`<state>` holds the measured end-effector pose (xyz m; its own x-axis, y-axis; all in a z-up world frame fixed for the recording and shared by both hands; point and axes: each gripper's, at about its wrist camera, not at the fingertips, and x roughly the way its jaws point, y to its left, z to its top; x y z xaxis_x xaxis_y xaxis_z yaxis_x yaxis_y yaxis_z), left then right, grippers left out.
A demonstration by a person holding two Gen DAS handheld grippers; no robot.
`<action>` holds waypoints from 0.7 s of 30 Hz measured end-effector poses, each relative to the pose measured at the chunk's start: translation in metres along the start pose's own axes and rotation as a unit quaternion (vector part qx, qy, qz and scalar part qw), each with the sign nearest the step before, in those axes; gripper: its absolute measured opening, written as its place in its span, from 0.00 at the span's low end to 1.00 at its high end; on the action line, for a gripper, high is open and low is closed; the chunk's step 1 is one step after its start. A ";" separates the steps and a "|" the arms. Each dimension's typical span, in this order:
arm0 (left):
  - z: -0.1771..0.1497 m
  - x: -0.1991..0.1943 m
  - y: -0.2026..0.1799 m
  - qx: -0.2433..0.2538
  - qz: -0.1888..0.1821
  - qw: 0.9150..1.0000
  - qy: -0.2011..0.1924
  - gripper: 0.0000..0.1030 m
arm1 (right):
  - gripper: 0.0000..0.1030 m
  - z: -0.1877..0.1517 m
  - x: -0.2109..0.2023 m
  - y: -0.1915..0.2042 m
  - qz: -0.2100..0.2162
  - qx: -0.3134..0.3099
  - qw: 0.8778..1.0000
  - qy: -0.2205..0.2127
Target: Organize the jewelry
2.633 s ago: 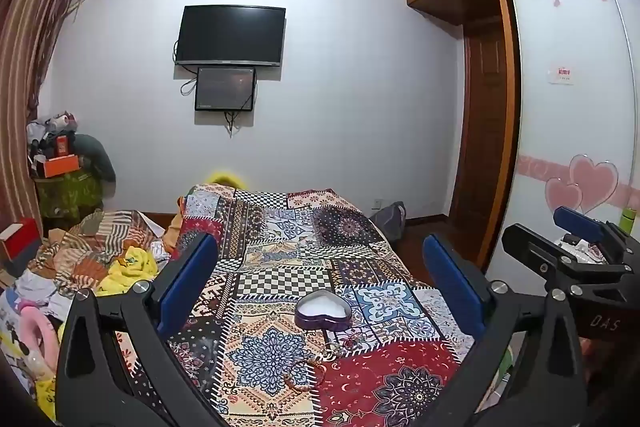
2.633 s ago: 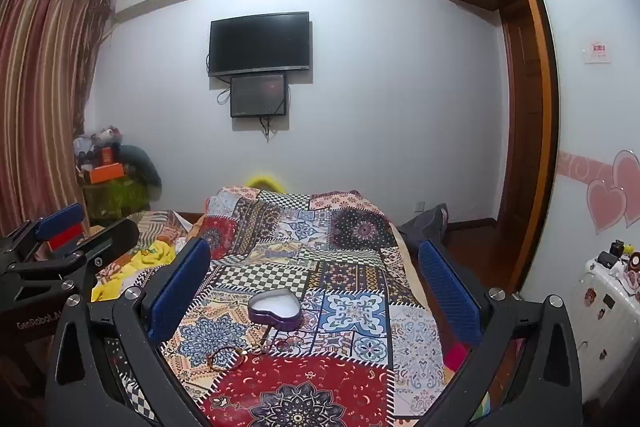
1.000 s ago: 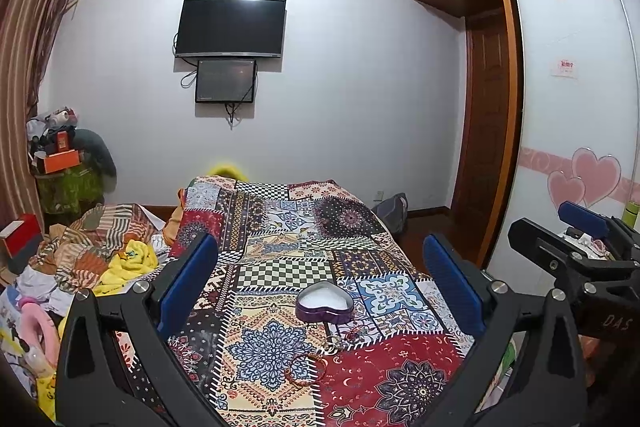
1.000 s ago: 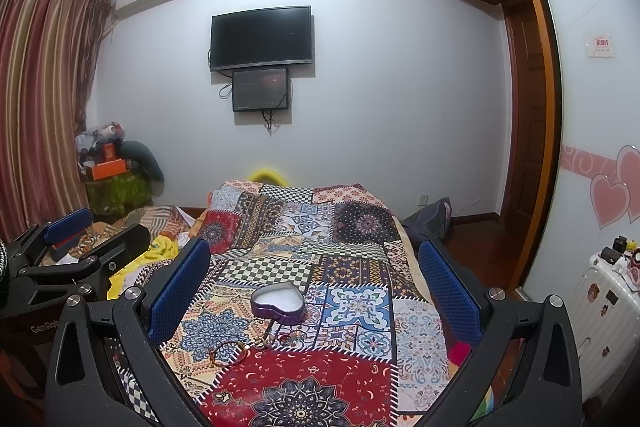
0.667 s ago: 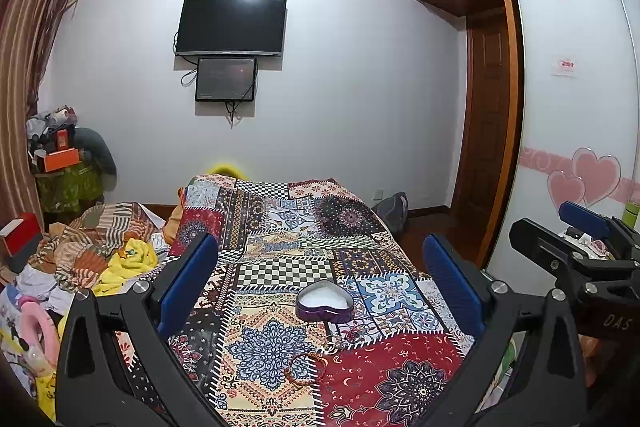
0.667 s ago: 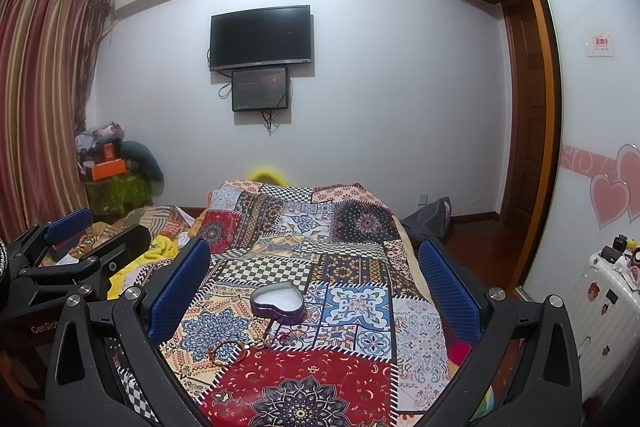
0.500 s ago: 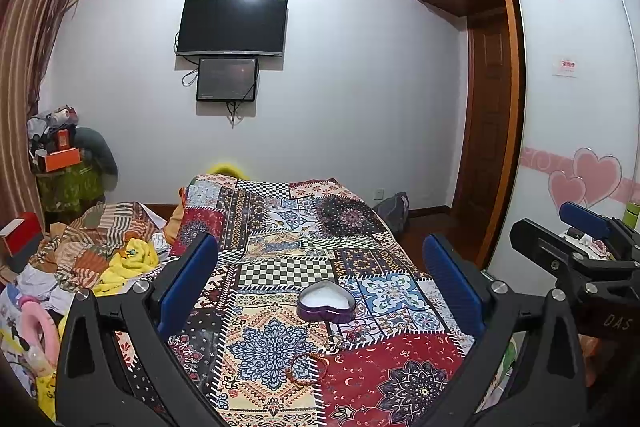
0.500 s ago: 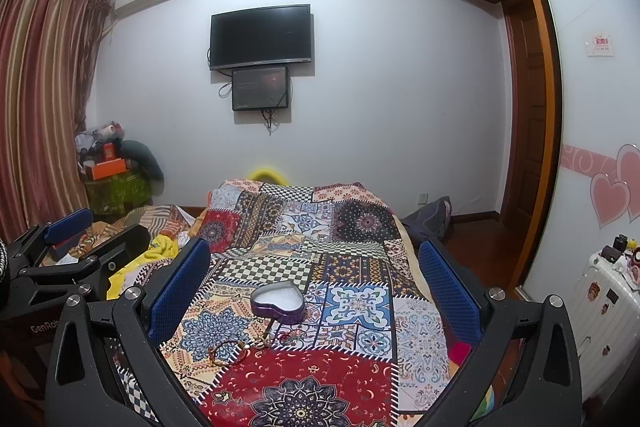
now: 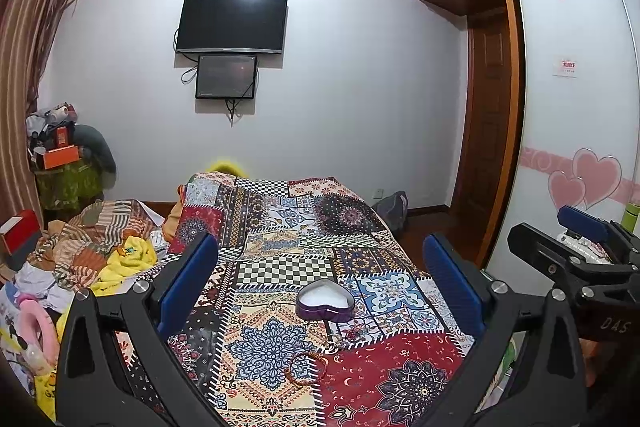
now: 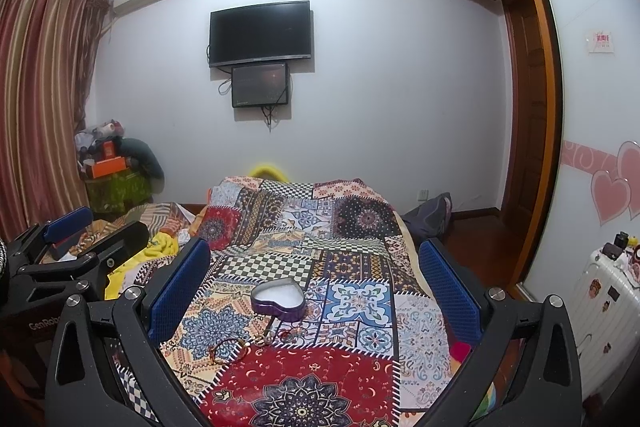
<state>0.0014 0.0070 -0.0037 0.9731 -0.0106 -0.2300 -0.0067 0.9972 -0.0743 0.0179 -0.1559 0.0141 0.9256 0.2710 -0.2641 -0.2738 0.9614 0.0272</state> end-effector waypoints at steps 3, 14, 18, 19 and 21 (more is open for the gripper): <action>0.000 0.002 0.000 -0.001 0.000 1.000 0.002 1.00 | 1.00 0.001 0.002 -0.001 0.000 -0.001 1.000 0.003; -0.008 0.029 0.017 -0.007 0.010 0.999 0.036 1.00 | 1.00 -0.006 0.024 -0.003 -0.004 0.001 0.999 0.032; -0.016 0.050 0.033 -0.008 0.017 0.998 0.064 1.00 | 1.00 -0.017 0.041 -0.005 -0.009 -0.003 0.998 0.055; -0.019 0.056 0.036 -0.006 0.022 0.997 0.071 1.00 | 1.00 -0.020 0.046 -0.005 -0.010 -0.005 0.998 0.064; -0.025 0.068 0.046 -0.006 0.034 0.996 0.086 1.00 | 1.00 -0.030 0.062 -0.006 -0.011 -0.009 0.996 0.087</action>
<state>0.0614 0.0503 -0.0472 0.9163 0.0433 -0.3981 -0.0747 0.9952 -0.0637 0.0691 -0.1462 -0.0316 0.8723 0.2354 -0.4285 -0.2596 0.9657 0.0021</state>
